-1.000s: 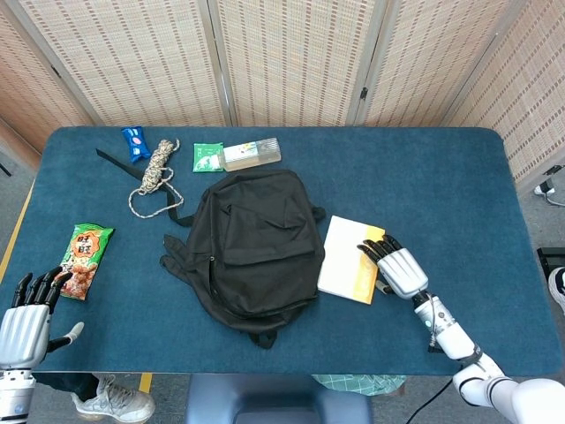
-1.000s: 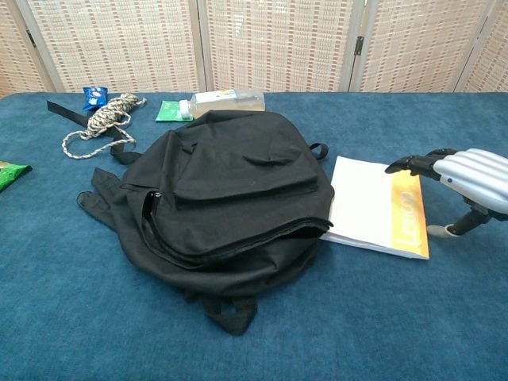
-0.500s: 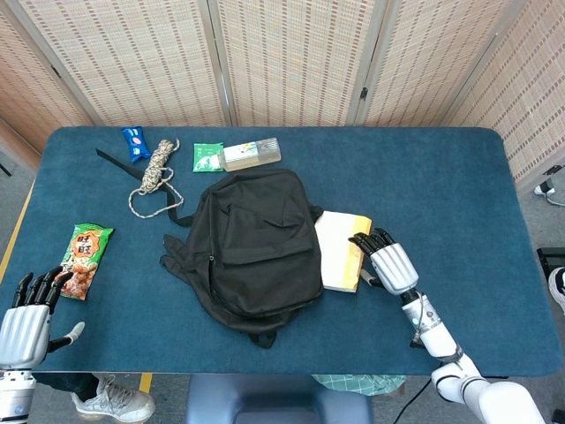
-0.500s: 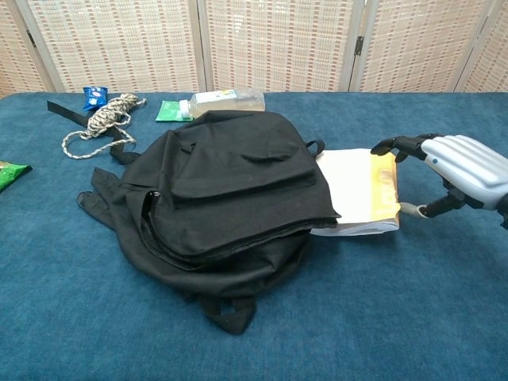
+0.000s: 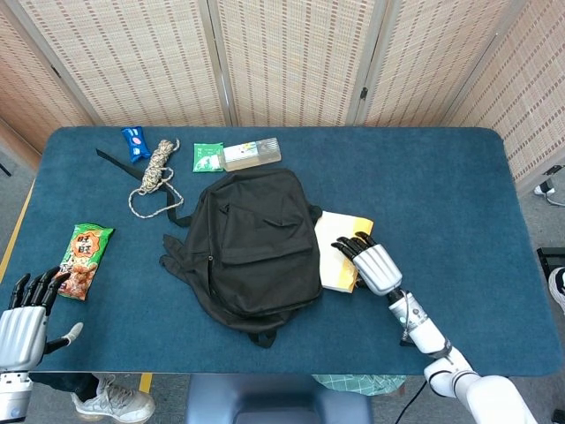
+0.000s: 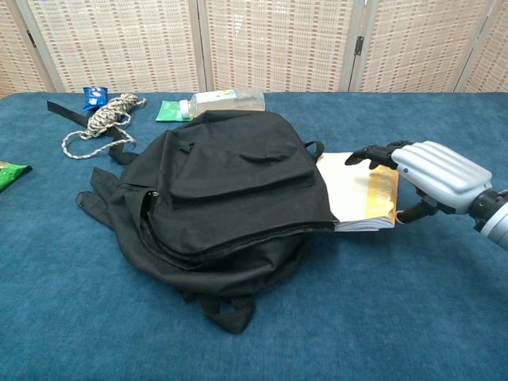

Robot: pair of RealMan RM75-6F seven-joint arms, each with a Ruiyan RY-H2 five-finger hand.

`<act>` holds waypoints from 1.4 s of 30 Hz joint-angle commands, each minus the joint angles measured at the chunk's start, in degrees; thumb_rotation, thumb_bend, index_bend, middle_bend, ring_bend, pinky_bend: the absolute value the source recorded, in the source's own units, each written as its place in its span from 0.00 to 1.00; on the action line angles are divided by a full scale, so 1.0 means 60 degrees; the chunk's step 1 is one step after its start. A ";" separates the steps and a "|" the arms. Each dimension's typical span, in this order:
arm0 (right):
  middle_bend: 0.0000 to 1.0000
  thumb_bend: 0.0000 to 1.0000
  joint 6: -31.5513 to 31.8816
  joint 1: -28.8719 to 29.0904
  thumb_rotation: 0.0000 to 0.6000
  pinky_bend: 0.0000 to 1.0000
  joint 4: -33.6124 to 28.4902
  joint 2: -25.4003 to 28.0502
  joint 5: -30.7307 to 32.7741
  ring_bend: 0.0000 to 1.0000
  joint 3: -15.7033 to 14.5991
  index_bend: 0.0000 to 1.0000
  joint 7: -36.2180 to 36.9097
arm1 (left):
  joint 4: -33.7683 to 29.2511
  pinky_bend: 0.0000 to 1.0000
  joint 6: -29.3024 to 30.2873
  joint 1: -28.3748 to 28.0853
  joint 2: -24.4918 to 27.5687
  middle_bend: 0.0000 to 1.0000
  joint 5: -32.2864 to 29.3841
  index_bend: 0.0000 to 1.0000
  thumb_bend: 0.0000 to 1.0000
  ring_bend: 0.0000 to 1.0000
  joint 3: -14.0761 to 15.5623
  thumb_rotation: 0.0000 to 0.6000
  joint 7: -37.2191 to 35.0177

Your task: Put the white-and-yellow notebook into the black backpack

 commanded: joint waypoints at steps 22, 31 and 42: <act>0.26 0.38 0.0290 0.0218 1.00 0.19 -0.0056 -0.0396 0.0352 0.25 0.0330 0.54 -0.0821 | 0.0001 0.05 -0.0061 0.0025 0.0044 0.14 -0.0016 0.21 0.24 0.15 0.0037 1.00 -0.0080; 0.30 0.38 0.0434 0.0188 1.00 0.20 0.0123 -0.0521 0.0411 0.27 0.0353 0.59 -0.0658 | 0.0021 0.05 -0.0097 0.0022 0.0034 0.14 -0.0052 0.21 0.24 0.15 0.0031 1.00 -0.0084; 0.40 0.38 0.0800 -0.0026 1.00 0.25 0.0443 -0.0451 0.0339 0.35 0.0217 0.73 -0.0610 | 0.0028 0.05 -0.0372 -0.0318 0.0094 0.14 0.0224 0.21 0.24 0.15 -0.0053 1.00 -0.0035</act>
